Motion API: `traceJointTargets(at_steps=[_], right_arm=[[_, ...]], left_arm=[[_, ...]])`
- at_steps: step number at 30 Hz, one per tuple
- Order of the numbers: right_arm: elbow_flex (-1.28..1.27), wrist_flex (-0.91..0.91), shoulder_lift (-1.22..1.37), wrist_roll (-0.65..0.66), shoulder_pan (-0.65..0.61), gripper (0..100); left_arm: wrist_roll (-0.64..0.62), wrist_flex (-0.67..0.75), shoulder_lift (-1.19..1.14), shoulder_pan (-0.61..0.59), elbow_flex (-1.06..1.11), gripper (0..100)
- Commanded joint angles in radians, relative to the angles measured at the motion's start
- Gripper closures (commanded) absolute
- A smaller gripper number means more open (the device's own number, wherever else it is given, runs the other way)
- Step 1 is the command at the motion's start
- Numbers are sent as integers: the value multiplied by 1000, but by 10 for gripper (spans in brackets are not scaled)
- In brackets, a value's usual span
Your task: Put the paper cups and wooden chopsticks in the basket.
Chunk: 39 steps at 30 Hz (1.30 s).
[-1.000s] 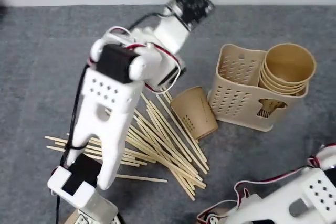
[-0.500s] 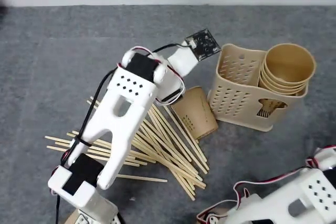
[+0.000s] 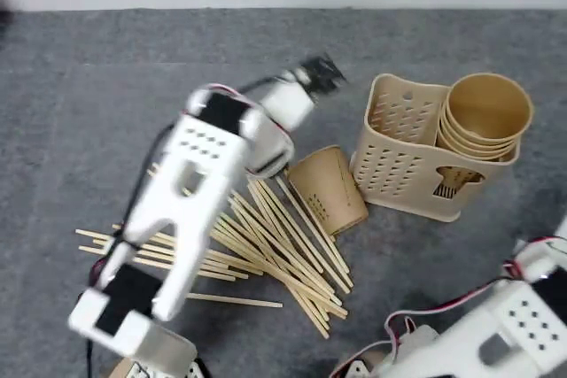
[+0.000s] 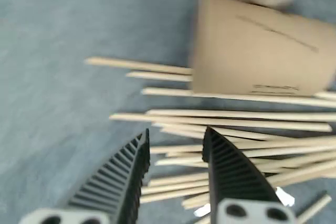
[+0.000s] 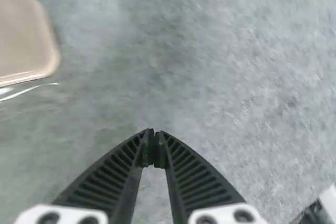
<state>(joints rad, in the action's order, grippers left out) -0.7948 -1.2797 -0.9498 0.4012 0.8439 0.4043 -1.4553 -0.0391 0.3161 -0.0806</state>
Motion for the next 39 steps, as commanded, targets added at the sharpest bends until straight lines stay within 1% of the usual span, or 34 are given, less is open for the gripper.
traceJointTargets(at_steps=[1, 4, 9, 12, 14, 18, 21, 26, 32, 39], right_arm=[[103, -107, -113, 9, -125, 988], [126, -203, -213, 8, -309, 988], [123, -298, -291, 3, -693, 983], [123, -314, -245, 2, -903, 983], [123, -305, -179, -29, -1012, 980], [127, -237, 8, -114, -1168, 897], [129, -157, 153, -120, -1225, 853], [149, -25, 337, -117, -1265, 800], [272, -7, 509, -123, -1265, 674], [377, 16, 702, -121, -1233, 665]], left_arm=[[-63, -8, 155, -141, -51, 833], [-87, -38, 233, -261, -30, 833], [-91, -41, 341, -434, 84, 833], [-91, -41, 381, -520, 151, 833], [-89, -41, 400, -571, 185, 833], [-87, -26, 408, -629, 236, 833], [-87, 21, 408, -652, 286, 833], [-86, 74, 408, -660, 354, 833], [-86, 100, 408, -660, 380, 833], [-86, 100, 408, -660, 380, 833]])
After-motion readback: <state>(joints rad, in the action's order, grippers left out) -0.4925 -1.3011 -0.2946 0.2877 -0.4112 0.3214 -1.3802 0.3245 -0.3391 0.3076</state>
